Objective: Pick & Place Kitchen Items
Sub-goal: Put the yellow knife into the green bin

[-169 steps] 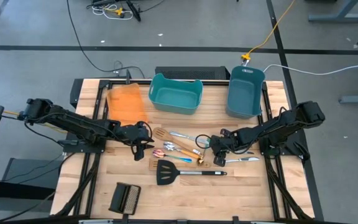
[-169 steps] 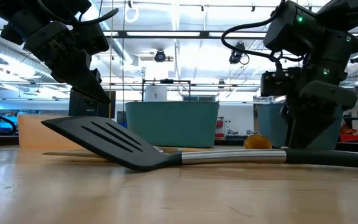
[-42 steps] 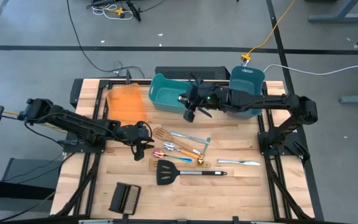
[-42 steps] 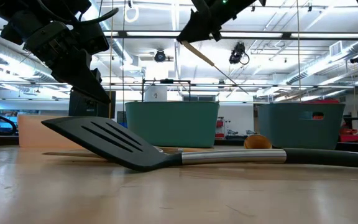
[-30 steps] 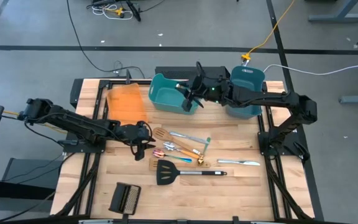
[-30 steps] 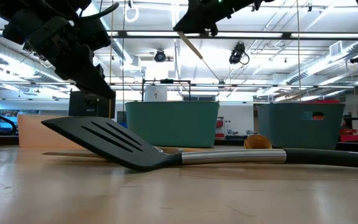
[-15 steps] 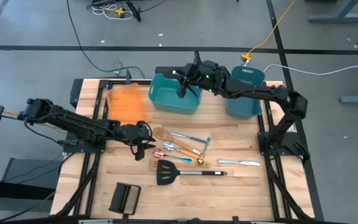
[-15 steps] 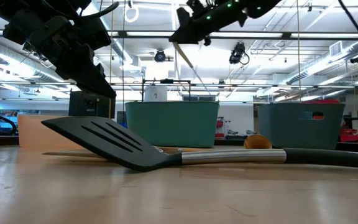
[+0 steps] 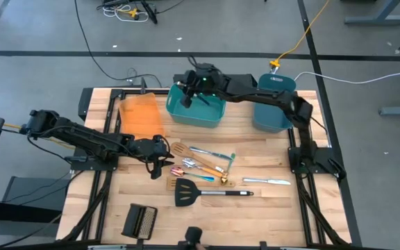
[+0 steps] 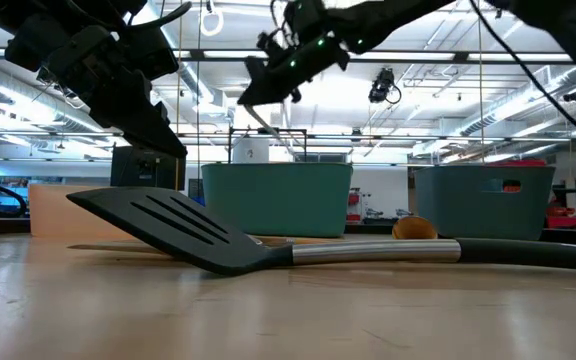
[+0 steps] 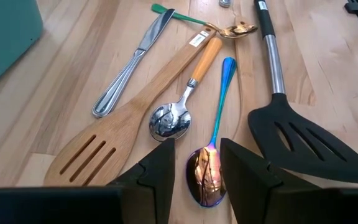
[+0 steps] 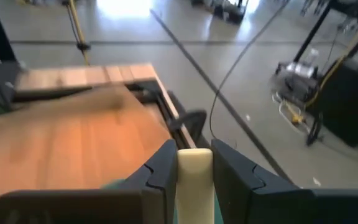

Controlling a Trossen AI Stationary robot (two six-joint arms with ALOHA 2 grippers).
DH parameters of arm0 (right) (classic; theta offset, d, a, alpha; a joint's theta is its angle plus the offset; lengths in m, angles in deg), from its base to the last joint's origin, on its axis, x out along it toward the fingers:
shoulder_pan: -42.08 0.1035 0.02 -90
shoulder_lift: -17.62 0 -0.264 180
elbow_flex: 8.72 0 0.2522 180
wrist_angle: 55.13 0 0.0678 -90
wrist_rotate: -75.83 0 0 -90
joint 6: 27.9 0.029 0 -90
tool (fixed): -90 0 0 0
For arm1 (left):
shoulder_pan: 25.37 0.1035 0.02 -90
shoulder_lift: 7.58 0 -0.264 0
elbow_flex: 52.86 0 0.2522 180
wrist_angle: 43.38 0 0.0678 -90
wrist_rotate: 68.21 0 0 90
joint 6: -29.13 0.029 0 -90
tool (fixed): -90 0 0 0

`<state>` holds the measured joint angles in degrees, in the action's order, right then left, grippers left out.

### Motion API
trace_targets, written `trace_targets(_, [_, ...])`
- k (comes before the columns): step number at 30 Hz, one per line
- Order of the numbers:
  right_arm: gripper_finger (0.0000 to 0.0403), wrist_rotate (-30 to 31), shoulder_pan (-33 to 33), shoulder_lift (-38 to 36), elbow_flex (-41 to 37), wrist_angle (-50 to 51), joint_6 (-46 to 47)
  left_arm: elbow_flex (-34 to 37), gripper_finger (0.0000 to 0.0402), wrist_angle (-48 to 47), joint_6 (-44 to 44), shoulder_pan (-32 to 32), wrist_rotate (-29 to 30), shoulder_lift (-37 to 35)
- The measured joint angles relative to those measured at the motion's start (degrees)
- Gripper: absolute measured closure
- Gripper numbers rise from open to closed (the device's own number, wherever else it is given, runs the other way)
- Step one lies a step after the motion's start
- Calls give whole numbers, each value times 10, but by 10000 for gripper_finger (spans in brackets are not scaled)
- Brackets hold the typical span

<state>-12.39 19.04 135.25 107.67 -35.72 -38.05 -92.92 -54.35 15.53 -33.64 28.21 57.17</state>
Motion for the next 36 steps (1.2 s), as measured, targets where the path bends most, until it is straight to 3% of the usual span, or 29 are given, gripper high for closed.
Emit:
trace_targets(9, [315, 0, -14, 33, 2, 57, 9, 0, 268, 0, 13, 0, 0, 0])
trace_targets(36, [312, -28, -22, 96, -1, 80, 47, 0, 268, 2, 12, 0, 0, 0])
